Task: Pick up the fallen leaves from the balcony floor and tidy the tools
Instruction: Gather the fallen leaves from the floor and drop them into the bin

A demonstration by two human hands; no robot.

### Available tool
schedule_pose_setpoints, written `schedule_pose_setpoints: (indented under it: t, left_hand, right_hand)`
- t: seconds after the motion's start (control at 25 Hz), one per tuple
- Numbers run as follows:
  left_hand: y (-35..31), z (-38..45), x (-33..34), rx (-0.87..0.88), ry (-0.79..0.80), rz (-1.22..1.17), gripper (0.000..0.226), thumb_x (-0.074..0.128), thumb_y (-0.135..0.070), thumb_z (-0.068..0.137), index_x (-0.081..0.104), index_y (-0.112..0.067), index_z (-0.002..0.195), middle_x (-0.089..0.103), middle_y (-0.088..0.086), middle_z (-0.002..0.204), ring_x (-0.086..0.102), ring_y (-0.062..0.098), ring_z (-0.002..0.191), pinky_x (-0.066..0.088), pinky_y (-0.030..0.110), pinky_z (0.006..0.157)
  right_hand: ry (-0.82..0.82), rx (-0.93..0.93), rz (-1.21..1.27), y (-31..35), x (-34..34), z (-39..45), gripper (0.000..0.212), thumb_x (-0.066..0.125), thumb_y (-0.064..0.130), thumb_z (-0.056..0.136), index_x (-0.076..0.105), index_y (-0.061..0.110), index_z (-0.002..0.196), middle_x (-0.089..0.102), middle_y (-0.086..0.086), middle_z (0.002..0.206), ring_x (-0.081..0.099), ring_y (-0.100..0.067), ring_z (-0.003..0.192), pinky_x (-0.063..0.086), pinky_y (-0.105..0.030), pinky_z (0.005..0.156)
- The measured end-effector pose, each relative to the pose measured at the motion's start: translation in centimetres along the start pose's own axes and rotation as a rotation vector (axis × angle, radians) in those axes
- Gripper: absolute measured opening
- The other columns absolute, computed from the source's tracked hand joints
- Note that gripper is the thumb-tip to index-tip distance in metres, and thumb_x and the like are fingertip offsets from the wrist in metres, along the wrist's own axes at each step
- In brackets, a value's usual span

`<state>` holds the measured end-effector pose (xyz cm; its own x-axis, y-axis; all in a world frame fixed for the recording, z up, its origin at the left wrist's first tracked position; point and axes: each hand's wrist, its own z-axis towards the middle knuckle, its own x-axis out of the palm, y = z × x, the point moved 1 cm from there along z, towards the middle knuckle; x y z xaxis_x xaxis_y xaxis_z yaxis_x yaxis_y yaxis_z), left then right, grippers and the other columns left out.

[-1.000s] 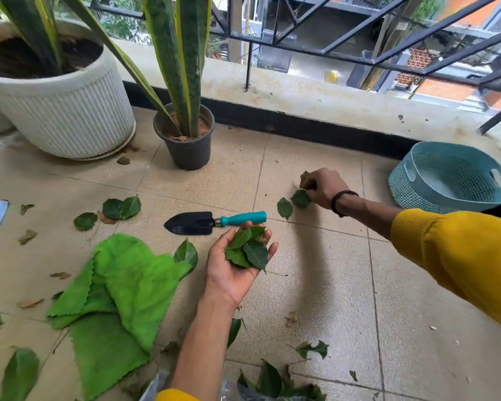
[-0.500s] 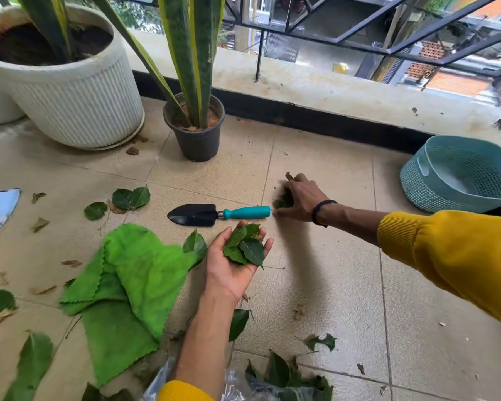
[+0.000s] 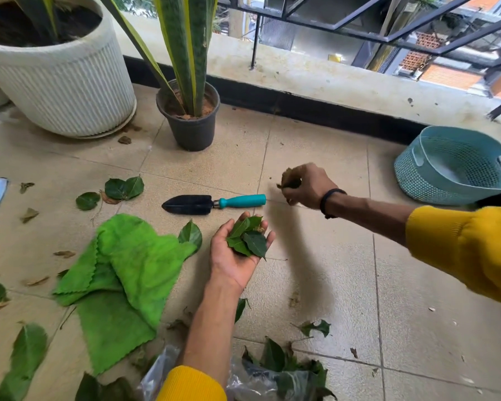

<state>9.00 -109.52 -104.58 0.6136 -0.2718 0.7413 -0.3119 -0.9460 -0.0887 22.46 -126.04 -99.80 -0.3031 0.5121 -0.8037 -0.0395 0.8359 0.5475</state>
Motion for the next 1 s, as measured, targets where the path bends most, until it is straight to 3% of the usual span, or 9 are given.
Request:
schedule_pose_setpoints:
  t: [0.12, 0.24, 0.32, 0.4, 0.52, 0.68, 0.8, 0.88, 1.0]
  left_hand:
    - [1.9, 0.3, 0.9, -0.009, -0.003, 0.017, 0.038, 0.042, -0.033, 0.103, 0.069, -0.009, 0.115, 0.067, 0.023, 0.122, 0.064, 0.035, 0.112, 0.045, 0.056, 0.107]
    - [3.7, 0.2, 2.5, -0.036, -0.008, 0.098, 0.039, 0.042, -0.035, 0.104, 0.07, -0.01, 0.111, 0.072, 0.021, 0.115, 0.068, 0.033, 0.107, 0.054, 0.049, 0.094]
    - [4.7, -0.7, 3.9, -0.067, -0.009, 0.189, 0.037, 0.042, -0.033, 0.102, 0.071, -0.011, 0.099, 0.073, 0.017, 0.102, 0.069, 0.029, 0.095, 0.054, 0.041, 0.087]
    - [5.7, -1.8, 5.6, -0.097, -0.009, 0.271, 0.035, 0.042, -0.03, 0.101, 0.07, -0.011, 0.094, 0.072, 0.016, 0.096, 0.068, 0.028, 0.093, 0.054, 0.038, 0.084]
    - [8.9, -3.5, 9.2, -0.161, 0.004, 0.414, 0.029, 0.043, -0.023, 0.096, 0.068, -0.012, 0.088, 0.068, 0.014, 0.094, 0.065, 0.027, 0.093, 0.053, 0.038, 0.089]
    - [16.9, -6.5, 15.0, -0.251, 0.05, 0.591, 0.028, 0.039, -0.02, 0.093, 0.063, -0.014, 0.08, 0.065, 0.012, 0.094, 0.065, 0.029, 0.093, 0.051, 0.043, 0.103]
    - [25.3, -12.0, 17.5, -0.363, 0.095, 0.749, 0.033, 0.037, -0.023, 0.094, 0.064, -0.014, 0.077, 0.07, 0.008, 0.075, 0.067, 0.027, 0.082, 0.057, 0.038, 0.086]
    - [30.6, -15.5, 17.8, -0.466, 0.111, 0.854, 0.036, 0.036, -0.023, 0.095, 0.063, -0.014, 0.073, 0.07, 0.006, 0.061, 0.066, 0.025, 0.075, 0.056, 0.034, 0.074]
    - [37.7, -19.9, 18.3, -0.63, 0.157, 0.974, 0.036, 0.037, -0.022, 0.095, 0.062, -0.016, 0.071, 0.068, 0.006, 0.067, 0.065, 0.024, 0.075, 0.052, 0.03, 0.069]
  right_hand:
    - [0.134, -0.09, 0.119, 4.1, -1.6, -3.1, 0.012, 0.075, 0.011, 0.087, 0.069, 0.01, 0.097, 0.072, 0.001, 0.091, 0.072, -0.009, 0.071, 0.059, -0.021, 0.062]
    - [0.199, -0.24, -0.165, 6.3, -1.4, -7.2, 0.026, 0.072, 0.016, 0.085, 0.06, 0.018, 0.108, 0.063, 0.008, 0.092, 0.062, -0.012, 0.078, 0.052, -0.025, 0.063]
    - [0.24, -0.218, -0.289, 6.0, -1.6, -9.5, 0.043, 0.066, 0.016, 0.084, 0.05, 0.019, 0.124, 0.063, 0.0, 0.091, 0.059, -0.022, 0.082, 0.049, -0.031, 0.061]
    - [0.232, -0.159, -0.316, 5.0, -2.9, -11.6, 0.046, 0.064, 0.017, 0.085, 0.048, 0.017, 0.128, 0.067, -0.007, 0.101, 0.06, -0.028, 0.09, 0.047, -0.034, 0.065]
    - [0.109, -0.075, -0.264, 3.1, -6.5, -15.6, 0.037, 0.064, 0.018, 0.082, 0.056, 0.014, 0.118, 0.069, -0.007, 0.104, 0.061, -0.028, 0.091, 0.044, -0.032, 0.065]
    - [-0.07, 0.097, -0.247, 0.7, -12.9, -22.6, 0.027, 0.062, 0.018, 0.08, 0.058, 0.013, 0.107, 0.065, -0.003, 0.091, 0.055, -0.025, 0.079, 0.038, -0.032, 0.061]
    - [-0.218, 0.279, -0.248, -1.8, -17.3, -30.7, 0.021, 0.061, 0.019, 0.082, 0.058, 0.013, 0.101, 0.064, -0.002, 0.09, 0.055, -0.024, 0.079, 0.041, -0.034, 0.062]
    - [-0.288, 0.413, -0.24, -3.7, -19.0, -36.3, 0.017, 0.06, 0.02, 0.083, 0.056, 0.013, 0.098, 0.063, -0.003, 0.089, 0.053, -0.022, 0.077, 0.033, -0.031, 0.058]
    - [-0.35, 0.565, -0.21, -6.7, -21.4, -43.4, 0.02, 0.061, 0.021, 0.082, 0.056, 0.012, 0.099, 0.065, -0.006, 0.092, 0.057, -0.026, 0.08, 0.035, -0.033, 0.058]
